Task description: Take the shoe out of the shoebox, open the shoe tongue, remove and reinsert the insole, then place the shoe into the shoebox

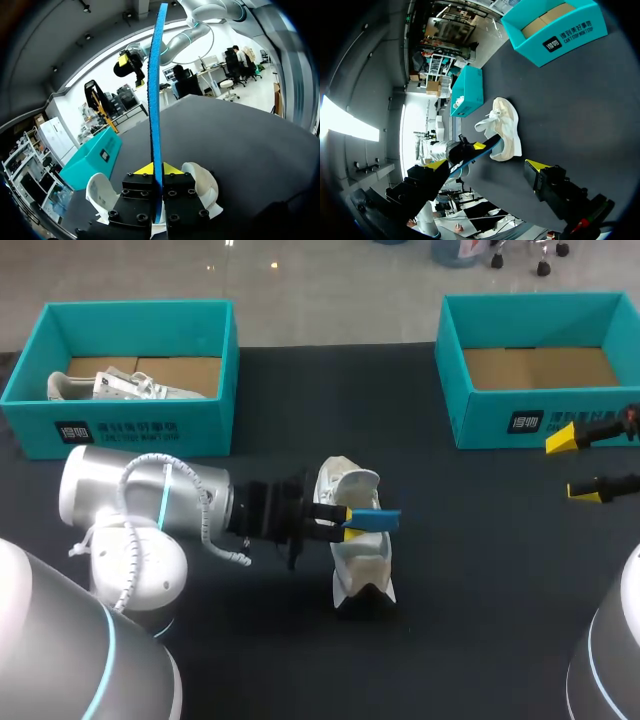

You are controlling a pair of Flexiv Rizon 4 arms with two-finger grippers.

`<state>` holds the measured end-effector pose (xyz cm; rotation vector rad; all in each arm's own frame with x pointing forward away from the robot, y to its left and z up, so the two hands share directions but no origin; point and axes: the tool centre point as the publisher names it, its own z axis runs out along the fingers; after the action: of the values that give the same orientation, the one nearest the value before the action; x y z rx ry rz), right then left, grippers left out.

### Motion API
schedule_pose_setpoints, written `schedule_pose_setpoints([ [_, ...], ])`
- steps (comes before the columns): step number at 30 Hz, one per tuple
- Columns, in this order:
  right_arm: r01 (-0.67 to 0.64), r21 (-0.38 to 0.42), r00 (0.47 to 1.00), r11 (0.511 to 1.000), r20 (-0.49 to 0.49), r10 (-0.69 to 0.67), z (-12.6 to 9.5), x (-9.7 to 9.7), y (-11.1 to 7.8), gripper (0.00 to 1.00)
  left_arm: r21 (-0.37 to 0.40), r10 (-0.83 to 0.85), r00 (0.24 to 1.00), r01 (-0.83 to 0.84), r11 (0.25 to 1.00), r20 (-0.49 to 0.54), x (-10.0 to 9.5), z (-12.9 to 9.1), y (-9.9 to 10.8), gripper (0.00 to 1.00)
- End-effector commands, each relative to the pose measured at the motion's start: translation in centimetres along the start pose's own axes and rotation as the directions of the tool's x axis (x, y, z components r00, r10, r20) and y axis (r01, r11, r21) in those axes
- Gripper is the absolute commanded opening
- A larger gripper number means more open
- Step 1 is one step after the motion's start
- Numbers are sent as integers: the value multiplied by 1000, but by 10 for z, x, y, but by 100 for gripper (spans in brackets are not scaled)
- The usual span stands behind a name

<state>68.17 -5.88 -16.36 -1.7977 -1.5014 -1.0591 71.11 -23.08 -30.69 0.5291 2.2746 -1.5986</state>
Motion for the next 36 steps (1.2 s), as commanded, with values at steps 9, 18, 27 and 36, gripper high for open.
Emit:
schedule_pose_setpoints([
  [9,-2,0,1000,1000,3,2,0,0,0,100,-60,33,999,-33,998,2,-8,5,14,0],
  [18,-2,0,1000,1000,3,2,0,0,0,100,-53,73,997,-73,996,-4,-7,10,29,0],
  [27,-2,0,1000,1000,3,2,0,0,0,100,-67,81,997,-79,995,14,-7,10,42,0],
  [36,-2,0,1000,1000,3,2,0,0,0,100,-83,57,998,-54,995,36,-7,9,46,0],
])
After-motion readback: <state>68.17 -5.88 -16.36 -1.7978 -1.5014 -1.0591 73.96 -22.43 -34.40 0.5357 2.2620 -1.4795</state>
